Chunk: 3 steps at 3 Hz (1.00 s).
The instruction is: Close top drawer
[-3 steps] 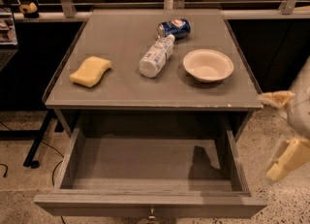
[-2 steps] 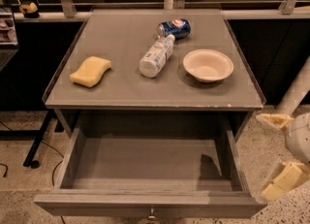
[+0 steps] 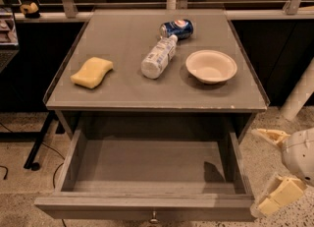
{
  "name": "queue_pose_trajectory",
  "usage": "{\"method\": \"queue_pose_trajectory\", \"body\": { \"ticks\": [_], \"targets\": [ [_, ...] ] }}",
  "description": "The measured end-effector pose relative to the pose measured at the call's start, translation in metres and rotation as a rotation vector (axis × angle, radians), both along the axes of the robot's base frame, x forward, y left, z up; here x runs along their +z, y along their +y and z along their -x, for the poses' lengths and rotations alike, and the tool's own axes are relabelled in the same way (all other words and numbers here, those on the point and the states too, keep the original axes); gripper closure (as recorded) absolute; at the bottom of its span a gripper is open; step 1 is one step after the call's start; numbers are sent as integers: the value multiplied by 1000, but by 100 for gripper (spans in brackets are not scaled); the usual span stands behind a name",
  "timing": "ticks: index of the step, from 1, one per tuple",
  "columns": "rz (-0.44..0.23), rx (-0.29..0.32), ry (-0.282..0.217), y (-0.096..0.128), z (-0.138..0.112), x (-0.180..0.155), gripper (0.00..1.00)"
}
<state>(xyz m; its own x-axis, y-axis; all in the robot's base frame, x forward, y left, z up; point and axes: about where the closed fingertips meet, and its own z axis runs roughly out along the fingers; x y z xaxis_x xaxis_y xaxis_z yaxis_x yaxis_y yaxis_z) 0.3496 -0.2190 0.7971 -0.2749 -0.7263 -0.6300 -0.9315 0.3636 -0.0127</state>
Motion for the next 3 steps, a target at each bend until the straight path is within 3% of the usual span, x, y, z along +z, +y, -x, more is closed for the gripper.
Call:
{"method": "queue_pose_trajectory", "body": {
  "ticks": [1,2,3],
  "targets": [
    [7,16,-14,7,5,0,0],
    [-5,-10,-42,8,12,-10,7],
    [-4,-13,-45,8,12,-11,25]
  ]
}}
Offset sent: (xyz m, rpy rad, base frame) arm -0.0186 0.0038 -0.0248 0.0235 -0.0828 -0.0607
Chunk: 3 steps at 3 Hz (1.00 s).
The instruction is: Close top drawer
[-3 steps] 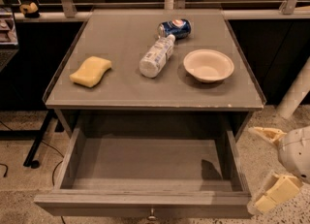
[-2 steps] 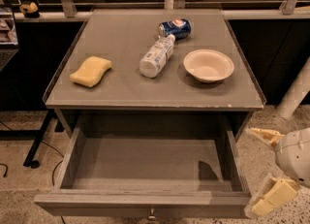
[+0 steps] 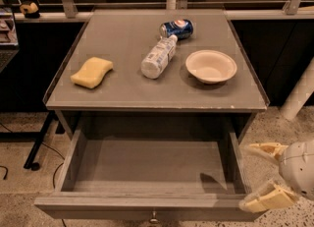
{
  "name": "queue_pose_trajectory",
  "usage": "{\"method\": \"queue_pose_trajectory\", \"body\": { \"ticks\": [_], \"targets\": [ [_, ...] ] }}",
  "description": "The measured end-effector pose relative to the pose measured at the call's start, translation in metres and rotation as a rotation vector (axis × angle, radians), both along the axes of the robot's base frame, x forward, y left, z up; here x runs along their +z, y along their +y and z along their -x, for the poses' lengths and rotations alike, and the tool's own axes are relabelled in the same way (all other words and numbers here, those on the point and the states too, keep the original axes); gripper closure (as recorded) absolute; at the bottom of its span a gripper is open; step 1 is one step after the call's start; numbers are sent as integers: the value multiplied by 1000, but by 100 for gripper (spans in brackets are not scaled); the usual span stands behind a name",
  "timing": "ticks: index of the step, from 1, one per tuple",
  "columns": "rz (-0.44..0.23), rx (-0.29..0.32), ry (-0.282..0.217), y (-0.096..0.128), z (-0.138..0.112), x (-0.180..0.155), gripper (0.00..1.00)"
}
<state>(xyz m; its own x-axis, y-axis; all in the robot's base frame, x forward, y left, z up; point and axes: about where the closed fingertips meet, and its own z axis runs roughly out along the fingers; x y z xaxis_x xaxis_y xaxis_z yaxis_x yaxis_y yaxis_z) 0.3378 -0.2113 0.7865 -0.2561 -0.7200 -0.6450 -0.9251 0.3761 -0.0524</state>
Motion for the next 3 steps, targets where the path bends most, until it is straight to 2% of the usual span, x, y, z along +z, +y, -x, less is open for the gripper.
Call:
{"method": "queue_pose_trajectory", "body": {
  "ticks": [3],
  "targets": [
    [0,0,0,0,0,0,96]
  ]
}}
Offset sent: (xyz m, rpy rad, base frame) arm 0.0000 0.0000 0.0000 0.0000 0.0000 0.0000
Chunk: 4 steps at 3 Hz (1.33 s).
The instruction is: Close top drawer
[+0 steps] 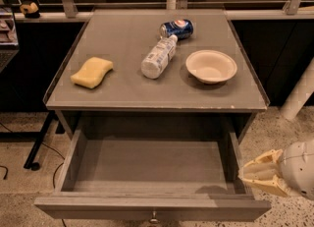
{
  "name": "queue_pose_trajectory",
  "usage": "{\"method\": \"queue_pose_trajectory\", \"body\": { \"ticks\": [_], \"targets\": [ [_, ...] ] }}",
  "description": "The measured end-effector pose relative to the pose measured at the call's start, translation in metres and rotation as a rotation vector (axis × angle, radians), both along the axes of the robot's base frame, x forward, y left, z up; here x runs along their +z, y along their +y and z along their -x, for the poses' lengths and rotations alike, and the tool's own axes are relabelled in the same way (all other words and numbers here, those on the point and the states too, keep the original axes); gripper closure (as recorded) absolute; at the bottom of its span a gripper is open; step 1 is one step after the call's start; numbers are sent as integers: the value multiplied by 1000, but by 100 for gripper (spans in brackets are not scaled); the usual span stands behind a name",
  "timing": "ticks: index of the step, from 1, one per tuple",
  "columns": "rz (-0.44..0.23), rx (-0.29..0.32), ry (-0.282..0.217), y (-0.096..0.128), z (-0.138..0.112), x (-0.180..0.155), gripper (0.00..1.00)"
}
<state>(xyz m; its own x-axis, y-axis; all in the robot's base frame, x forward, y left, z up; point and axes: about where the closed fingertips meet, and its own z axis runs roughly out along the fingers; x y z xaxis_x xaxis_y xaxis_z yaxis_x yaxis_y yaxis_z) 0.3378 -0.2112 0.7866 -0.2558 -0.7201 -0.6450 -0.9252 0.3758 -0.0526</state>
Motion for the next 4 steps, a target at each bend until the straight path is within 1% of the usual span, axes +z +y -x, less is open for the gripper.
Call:
{"method": "queue_pose_trajectory", "body": {
  "ticks": [1,2,3,4],
  "targets": [
    [-6,32,-38,9,4,12,100],
    [-80,10,-71,13,15,3,100],
    [-175,-53,-71,12,24,-21,100],
    [-242,-122,-87,18,31,-51,100]
  ]
}}
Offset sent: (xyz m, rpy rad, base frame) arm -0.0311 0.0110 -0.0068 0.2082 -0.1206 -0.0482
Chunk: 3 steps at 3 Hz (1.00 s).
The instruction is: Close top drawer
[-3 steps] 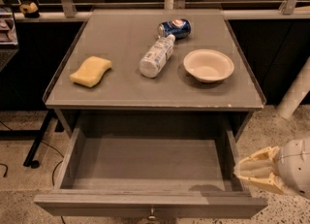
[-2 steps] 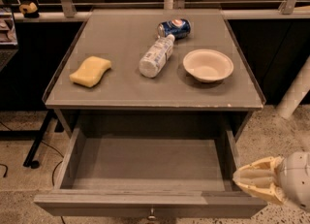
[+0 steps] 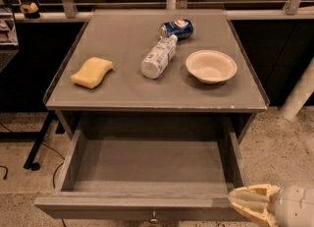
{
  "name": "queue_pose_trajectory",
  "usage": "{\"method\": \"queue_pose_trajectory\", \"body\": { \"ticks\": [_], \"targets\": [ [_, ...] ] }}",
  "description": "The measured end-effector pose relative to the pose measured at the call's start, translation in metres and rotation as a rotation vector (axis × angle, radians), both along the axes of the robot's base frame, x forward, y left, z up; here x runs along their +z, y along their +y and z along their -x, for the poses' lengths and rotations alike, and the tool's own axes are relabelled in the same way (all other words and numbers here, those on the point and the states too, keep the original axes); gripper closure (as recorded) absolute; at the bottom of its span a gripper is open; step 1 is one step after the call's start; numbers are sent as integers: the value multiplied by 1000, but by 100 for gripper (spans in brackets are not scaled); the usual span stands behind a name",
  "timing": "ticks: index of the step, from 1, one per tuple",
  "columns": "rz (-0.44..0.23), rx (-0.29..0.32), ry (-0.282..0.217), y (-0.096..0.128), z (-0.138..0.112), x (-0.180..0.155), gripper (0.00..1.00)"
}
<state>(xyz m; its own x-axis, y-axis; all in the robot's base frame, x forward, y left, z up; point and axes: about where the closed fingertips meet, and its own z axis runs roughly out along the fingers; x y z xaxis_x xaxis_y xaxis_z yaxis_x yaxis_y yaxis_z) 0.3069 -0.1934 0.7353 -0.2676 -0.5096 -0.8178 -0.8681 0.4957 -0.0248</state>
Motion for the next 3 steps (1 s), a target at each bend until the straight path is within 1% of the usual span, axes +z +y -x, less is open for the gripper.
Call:
{"method": "queue_pose_trajectory", "body": {
  "ticks": [1,2,3],
  "targets": [
    [-66,-91,-2,24,-1,-39,100],
    [-66,-91,-2,24,-1,-39,100],
    [-73,-91,9,24,-1,-42,100]
  ]
}}
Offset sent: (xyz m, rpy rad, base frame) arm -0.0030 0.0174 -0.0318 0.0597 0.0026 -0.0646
